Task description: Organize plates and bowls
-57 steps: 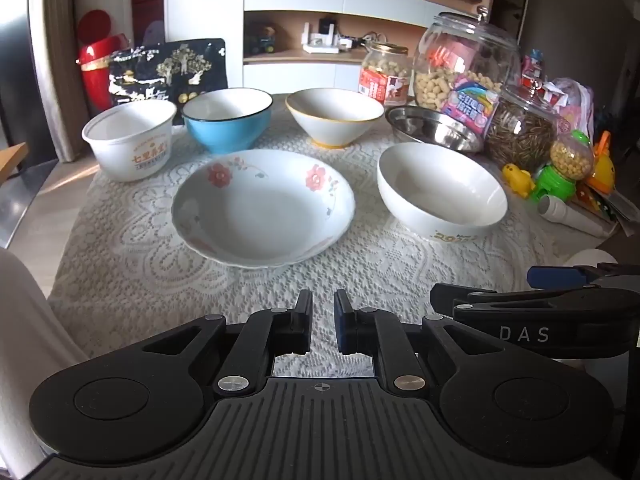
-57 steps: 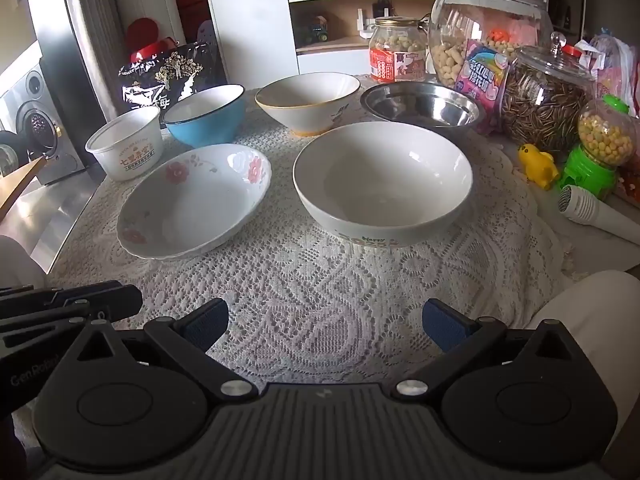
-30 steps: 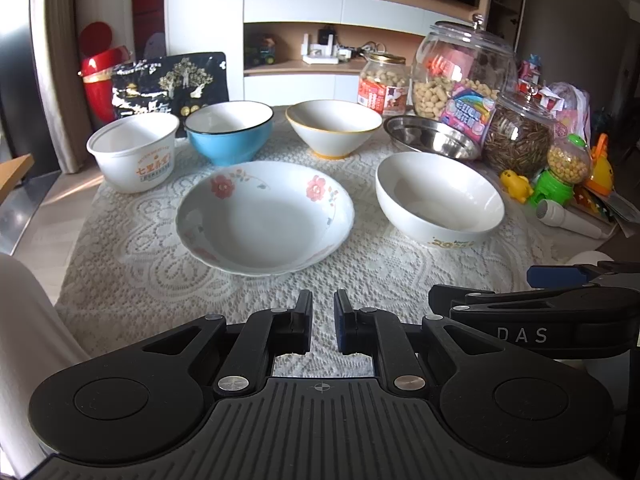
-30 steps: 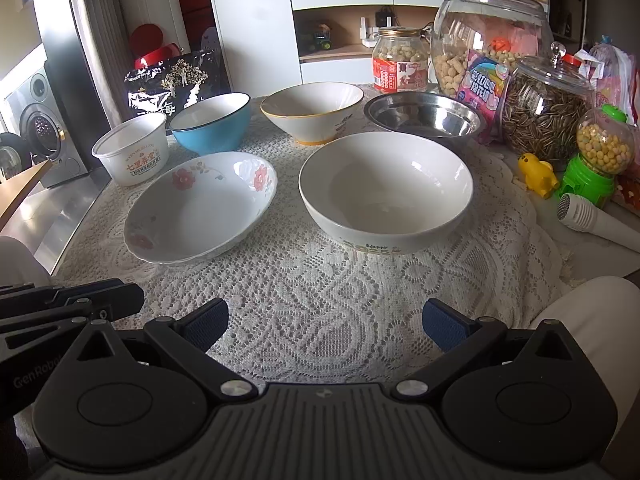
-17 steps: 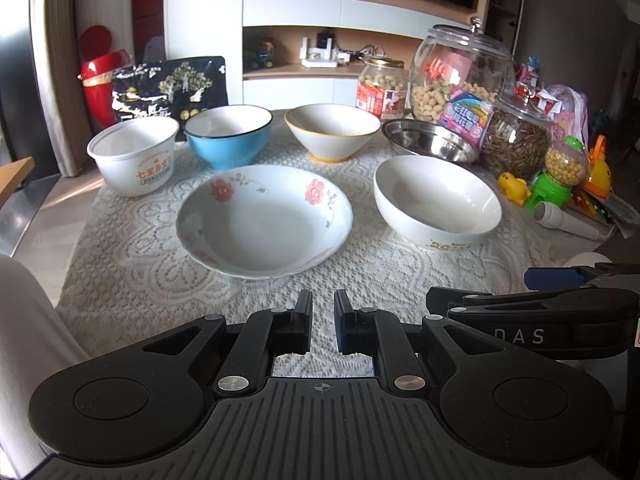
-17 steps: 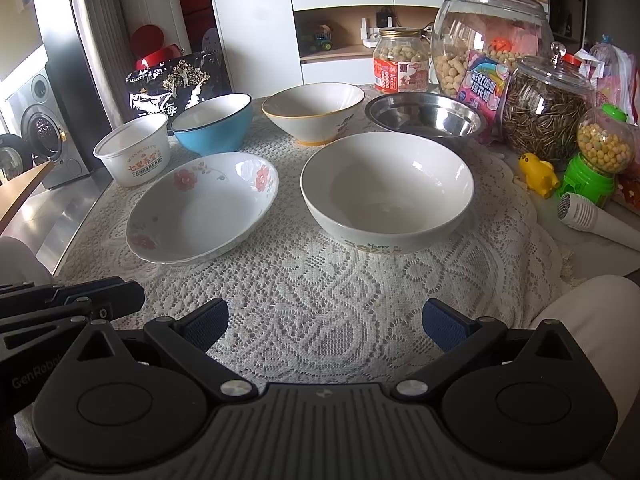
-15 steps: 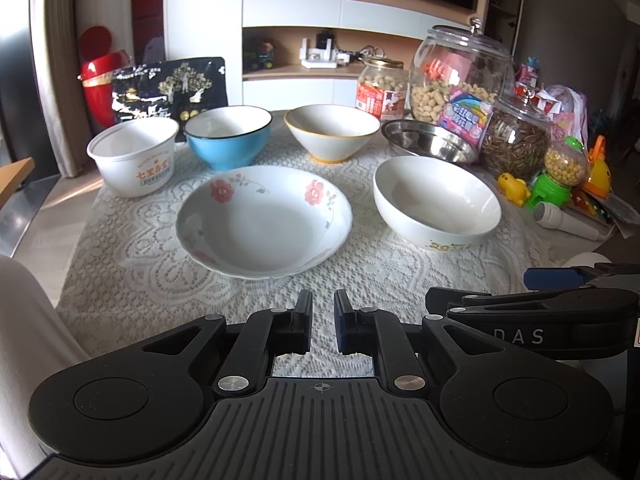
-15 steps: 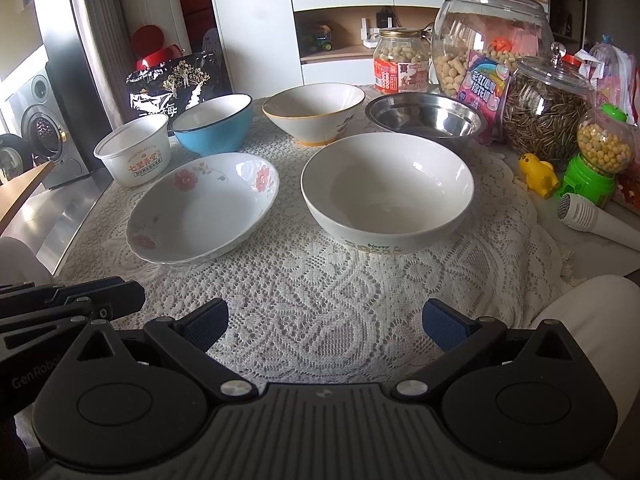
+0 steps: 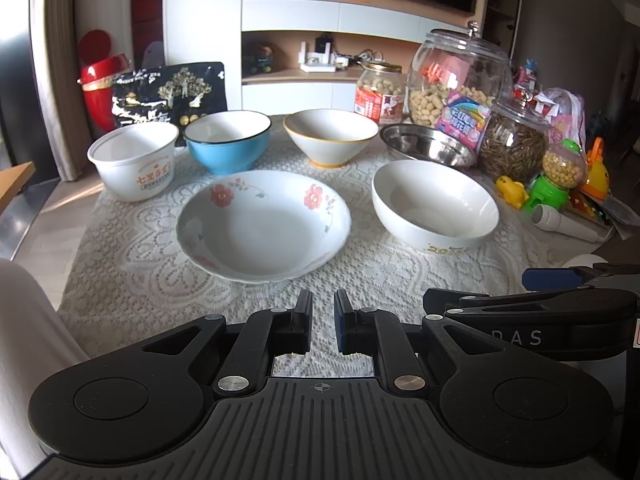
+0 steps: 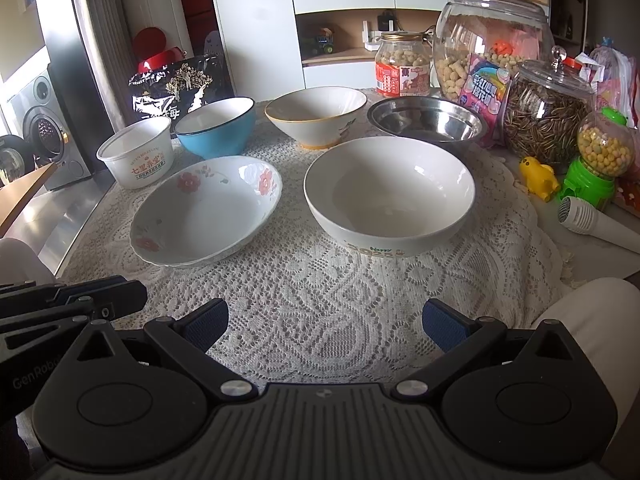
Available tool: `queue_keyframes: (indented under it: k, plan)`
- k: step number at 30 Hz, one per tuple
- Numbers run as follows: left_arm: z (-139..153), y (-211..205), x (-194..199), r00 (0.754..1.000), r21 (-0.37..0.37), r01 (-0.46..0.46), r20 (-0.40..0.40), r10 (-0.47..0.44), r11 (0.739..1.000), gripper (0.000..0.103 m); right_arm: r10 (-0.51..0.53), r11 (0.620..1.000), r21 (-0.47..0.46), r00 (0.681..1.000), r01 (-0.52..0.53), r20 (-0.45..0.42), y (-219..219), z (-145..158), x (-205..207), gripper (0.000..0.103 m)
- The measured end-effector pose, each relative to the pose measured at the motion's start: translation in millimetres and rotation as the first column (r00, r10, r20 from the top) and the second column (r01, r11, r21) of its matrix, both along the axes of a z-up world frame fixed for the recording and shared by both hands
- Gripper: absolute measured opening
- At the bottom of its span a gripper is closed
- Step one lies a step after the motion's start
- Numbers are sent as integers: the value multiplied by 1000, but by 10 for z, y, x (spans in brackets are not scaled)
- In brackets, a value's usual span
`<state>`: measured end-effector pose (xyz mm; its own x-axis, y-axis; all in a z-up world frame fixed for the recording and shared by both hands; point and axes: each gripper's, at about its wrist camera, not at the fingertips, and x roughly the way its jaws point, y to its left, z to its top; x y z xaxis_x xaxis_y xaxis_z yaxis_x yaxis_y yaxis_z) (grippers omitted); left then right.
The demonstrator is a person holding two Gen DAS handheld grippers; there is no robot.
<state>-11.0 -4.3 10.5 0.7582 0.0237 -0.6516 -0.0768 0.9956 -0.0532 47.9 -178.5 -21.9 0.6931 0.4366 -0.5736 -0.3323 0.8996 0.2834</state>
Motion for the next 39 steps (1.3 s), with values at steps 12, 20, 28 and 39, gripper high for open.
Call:
queue_keyframes:
  k: [12,20,28,39]
  plan:
    - [9,-3,0,1000,1,1,3,-1,1000,14,3,1000,1,1000,-3,2,11,1,-9,103]
    - [12,-2,-4,1000,1,0,4,0,1000,14,4,1000,3,1000,-4,2,11,-5,-15,103]
    - [10,0,-5,1000,1,0,4,0,1000,14,5,1000,4,1000,-5,1,16,-6,-20,103]
    - [3,32,13,1000,2,-14,-9,14,1000,14,15,1000,15,1000,-15,-8,24,-51,8,103]
